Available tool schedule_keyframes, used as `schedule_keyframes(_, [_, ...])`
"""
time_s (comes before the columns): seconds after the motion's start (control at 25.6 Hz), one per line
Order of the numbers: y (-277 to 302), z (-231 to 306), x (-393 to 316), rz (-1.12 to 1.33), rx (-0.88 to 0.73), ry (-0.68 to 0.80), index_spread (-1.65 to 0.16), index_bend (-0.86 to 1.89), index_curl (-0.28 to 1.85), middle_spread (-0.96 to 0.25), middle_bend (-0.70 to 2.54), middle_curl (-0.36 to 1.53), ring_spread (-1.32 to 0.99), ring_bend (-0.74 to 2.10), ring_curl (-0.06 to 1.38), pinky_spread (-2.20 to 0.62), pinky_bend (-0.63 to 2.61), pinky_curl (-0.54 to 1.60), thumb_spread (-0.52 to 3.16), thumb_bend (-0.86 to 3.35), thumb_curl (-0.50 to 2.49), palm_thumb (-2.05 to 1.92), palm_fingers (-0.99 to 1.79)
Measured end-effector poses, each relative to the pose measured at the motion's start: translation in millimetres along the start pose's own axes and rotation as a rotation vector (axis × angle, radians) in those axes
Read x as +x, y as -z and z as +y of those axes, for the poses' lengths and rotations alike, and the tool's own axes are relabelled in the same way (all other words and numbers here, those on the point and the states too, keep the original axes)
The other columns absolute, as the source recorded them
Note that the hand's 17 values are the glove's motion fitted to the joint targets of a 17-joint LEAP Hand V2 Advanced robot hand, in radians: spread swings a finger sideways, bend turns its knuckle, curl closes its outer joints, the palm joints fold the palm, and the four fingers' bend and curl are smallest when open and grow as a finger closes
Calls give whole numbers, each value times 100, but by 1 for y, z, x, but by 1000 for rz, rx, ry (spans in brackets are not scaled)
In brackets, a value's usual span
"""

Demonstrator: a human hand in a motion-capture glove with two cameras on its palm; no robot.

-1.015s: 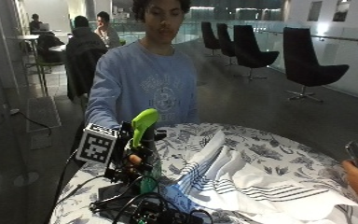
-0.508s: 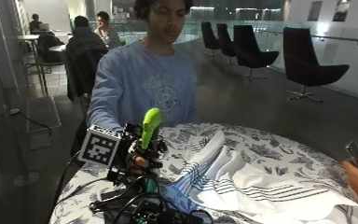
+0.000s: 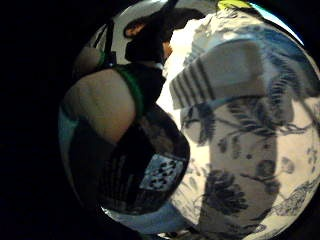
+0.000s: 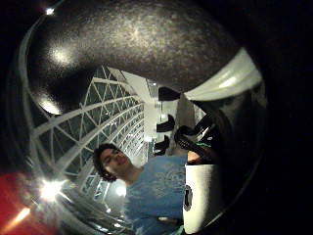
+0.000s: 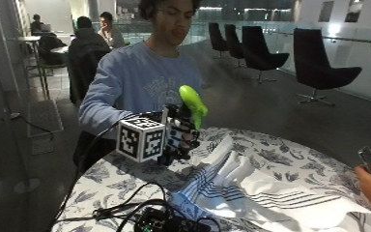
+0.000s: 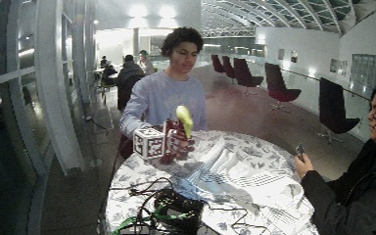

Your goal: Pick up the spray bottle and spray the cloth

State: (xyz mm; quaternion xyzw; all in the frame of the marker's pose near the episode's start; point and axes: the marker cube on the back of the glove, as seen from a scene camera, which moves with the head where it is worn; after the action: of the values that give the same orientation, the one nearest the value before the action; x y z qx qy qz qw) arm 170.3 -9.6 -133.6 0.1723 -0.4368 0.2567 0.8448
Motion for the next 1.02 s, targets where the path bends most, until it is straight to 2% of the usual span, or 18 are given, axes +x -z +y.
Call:
schedule_keyframes(0.16, [-30,-16,-3,5,-206,-99,-29,13,41,-10,43,49,-4,57,42,33,18,19,64,-2,62,100,88])
schedule_keyframes(0.31, [-48,-31,-3,3,-298,-193,-28,12,40,-10,42,49,-3,57,42,33,19,21,64,-3,64,98,90])
schedule_keyframes(0.59, [-59,-44,3,-31,-342,-324,-27,11,39,-8,41,49,-1,56,42,34,20,24,67,-3,65,95,90])
schedule_keyframes(1.02, [-64,-47,5,-57,-357,-358,-24,10,36,-7,40,50,1,57,41,34,19,27,73,-2,67,93,91])
